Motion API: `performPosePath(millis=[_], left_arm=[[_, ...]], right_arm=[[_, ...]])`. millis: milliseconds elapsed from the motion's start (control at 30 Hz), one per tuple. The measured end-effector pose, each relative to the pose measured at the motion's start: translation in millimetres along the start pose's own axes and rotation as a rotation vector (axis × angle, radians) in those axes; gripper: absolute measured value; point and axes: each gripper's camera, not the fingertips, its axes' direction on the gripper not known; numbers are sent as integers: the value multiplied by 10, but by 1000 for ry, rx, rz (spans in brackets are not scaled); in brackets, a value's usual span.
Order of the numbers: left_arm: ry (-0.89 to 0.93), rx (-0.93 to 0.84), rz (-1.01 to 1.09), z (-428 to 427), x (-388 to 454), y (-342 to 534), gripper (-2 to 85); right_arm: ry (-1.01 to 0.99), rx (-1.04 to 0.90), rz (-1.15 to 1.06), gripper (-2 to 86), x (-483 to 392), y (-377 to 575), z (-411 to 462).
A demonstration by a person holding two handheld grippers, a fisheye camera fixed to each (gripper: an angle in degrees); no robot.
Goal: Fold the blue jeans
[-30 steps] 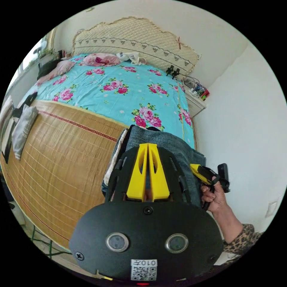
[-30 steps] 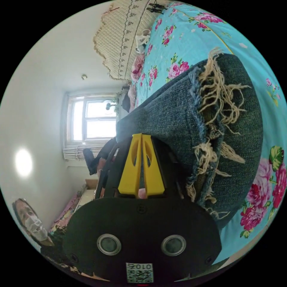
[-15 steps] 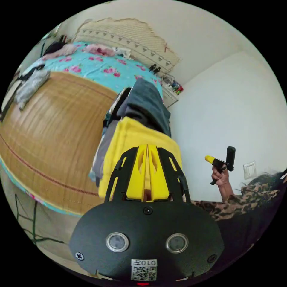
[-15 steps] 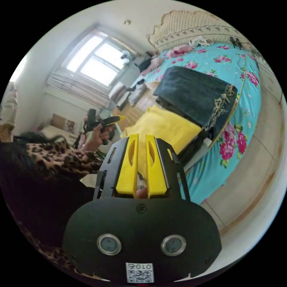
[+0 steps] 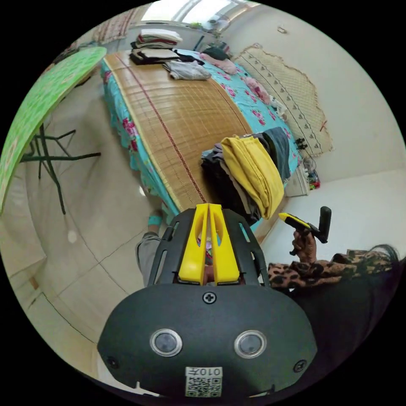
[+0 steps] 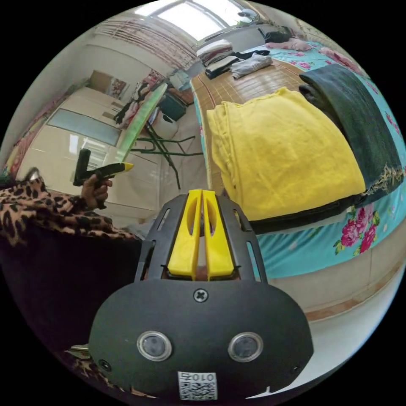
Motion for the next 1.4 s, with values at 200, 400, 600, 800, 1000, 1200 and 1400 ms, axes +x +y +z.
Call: performPosePath(millis=[200,400,600,800,1000,1200,1400], left_arm=[[224,246,-147,-713,-1430,-466,-1],[576,501,-209,-1364,-3453,-1263,-1],[675,713,-320,-1856,-4989,-1714,-1],[578,687,-572,-1813,-5729,-1658,0],[467,698,-593,-1992,-5853,-1633,-1],[217,682,-553,-2193,-5744,-1795,-3],[226,691,-544,-2280,-5848,-1815,-1]], right_arm=[[-5,80,121,24,-332,-186,-37],[-135,127,358,27,-826,-822,441],[-251,54,355,28,-1469,-1714,1103],[-165,-124,261,28,-1905,-2358,1468],[-218,-138,256,29,-1788,-2881,1697],[-422,-72,284,28,-1642,-3617,1869],[-321,-221,171,28,-1867,-4801,2192]])
